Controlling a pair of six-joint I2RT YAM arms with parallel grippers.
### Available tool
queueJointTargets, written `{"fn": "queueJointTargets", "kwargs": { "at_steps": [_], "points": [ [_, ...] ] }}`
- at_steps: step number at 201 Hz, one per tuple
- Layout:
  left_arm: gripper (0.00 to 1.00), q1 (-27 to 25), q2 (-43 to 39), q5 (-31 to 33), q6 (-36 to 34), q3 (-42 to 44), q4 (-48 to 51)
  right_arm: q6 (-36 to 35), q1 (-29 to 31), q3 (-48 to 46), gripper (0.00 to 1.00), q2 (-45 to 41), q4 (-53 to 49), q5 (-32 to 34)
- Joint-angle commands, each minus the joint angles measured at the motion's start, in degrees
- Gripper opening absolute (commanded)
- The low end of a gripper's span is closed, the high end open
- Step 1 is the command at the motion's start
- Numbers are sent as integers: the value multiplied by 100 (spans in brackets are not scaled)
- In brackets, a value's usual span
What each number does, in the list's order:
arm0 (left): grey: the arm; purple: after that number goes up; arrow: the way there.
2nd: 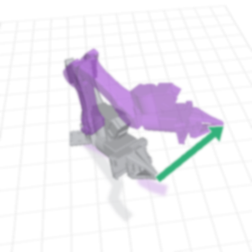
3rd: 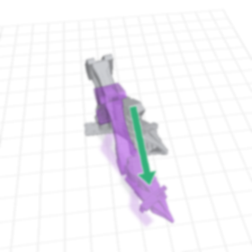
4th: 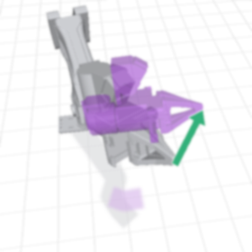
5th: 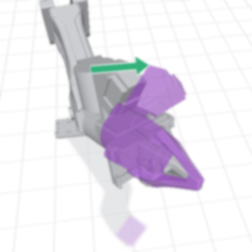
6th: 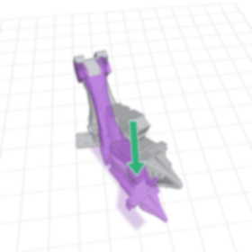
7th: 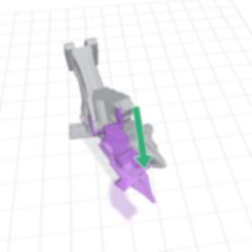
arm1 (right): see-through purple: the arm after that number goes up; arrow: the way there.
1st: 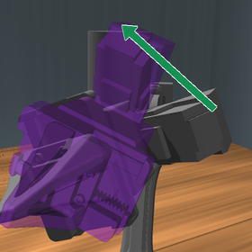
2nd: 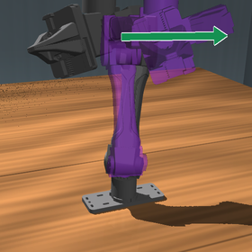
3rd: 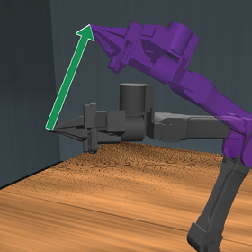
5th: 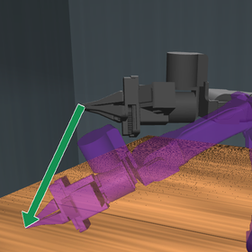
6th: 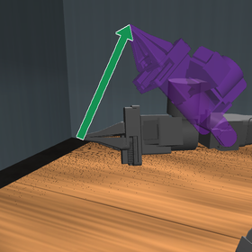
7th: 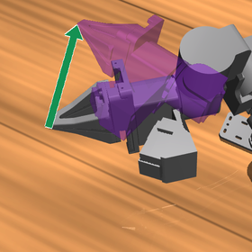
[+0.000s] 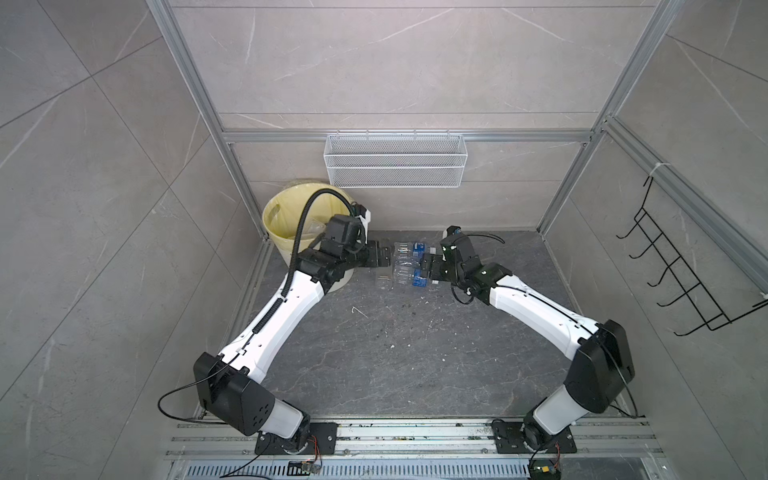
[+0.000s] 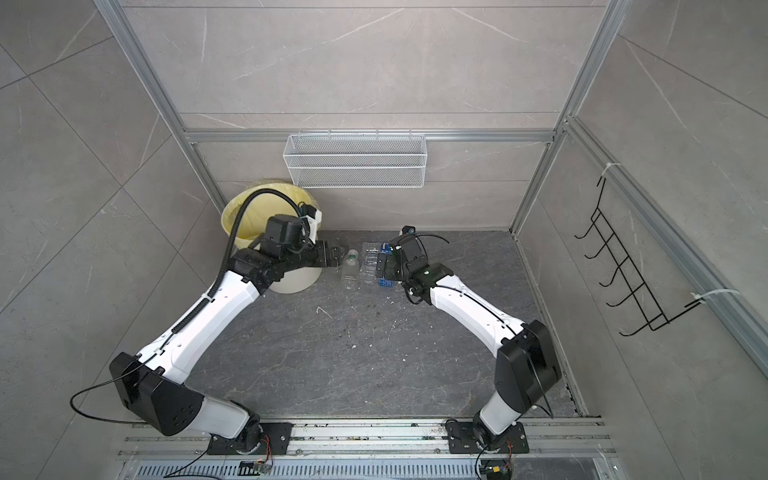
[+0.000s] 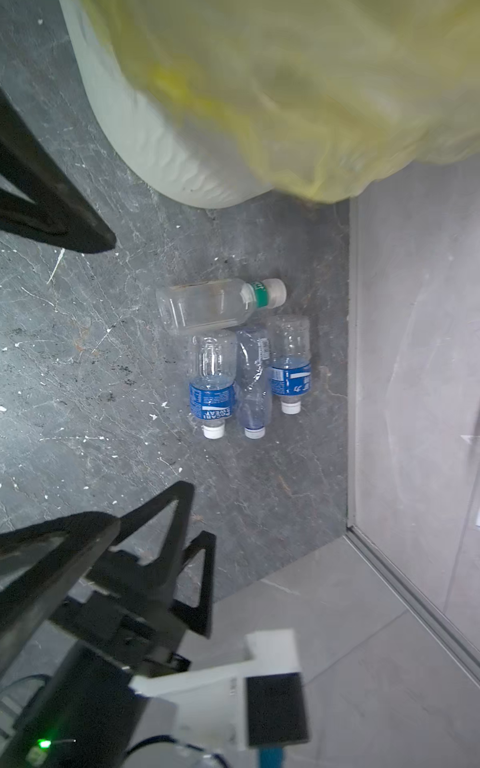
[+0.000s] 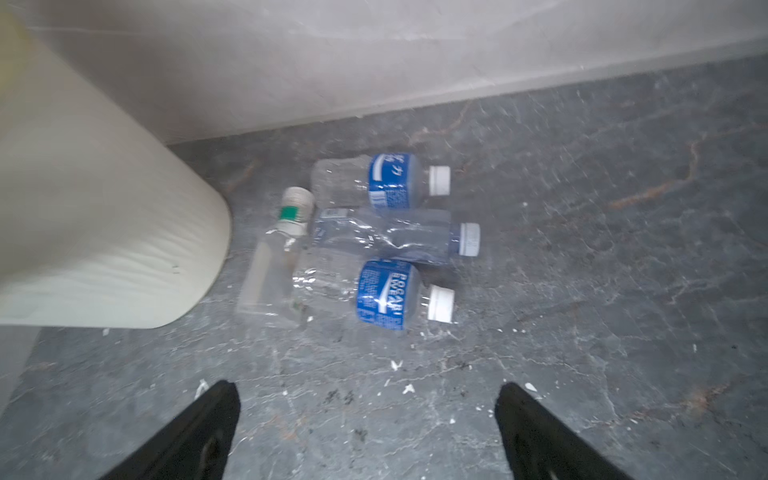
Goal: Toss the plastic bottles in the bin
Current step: 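Move the left gripper back to the pile while the right reaches the blue-labelled bottle, then close the right gripper around the blue-labelled bottle's label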
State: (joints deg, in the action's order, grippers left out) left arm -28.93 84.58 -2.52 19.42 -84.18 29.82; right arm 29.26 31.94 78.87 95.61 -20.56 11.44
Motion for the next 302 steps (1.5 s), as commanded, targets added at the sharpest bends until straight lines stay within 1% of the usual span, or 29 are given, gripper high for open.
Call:
{"fn": "queueJointTargets", "kwargs": {
  "at_steps": [1, 17, 46, 56, 71, 94, 120, 155, 176, 221, 263, 302],
  "points": [
    [100, -7, -233, 51, 21, 521, -614, 254, -345, 294, 100, 541, -301, -692],
    [100, -14, -181, -62, 69, 872, -785, 321, -549, 466, 100, 915, -241, -1040],
    [100, -40, 23, -108, 145, 1197, -1016, 228, -628, 1083, 100, 1611, -364, -1270],
    [100, -46, 137, -98, 271, 1124, -934, 210, -628, 1330, 100, 1843, -417, -1293],
    [100, -45, 281, -268, 338, 945, -768, 182, -626, 1630, 100, 2154, -481, -1328],
    [100, -51, 326, -344, 463, 965, -779, 174, -628, 2021, 100, 2545, -511, -1489],
    [100, -51, 333, -358, 493, 986, -778, 152, -630, 2286, 100, 2856, -526, -1534],
    [100, -51, 353, -371, 491, 948, -753, 101, -626, 2594, 100, 3219, -625, -1875],
    [100, -48, 353, -363, 484, 949, -744, 189, -619, 2480, 100, 3221, -544, -2016],
    [100, -49, 392, -372, 492, 939, -733, 429, -469, 1834, 100, 2895, -157, -2319],
    [100, -51, 371, -363, 490, 938, -736, 657, -217, 1180, 100, 2409, 118, -2321],
    [100, -50, 382, -363, 488, 939, -727, 679, -23, 539, 100, 1926, 267, -2240]
  ]
}}
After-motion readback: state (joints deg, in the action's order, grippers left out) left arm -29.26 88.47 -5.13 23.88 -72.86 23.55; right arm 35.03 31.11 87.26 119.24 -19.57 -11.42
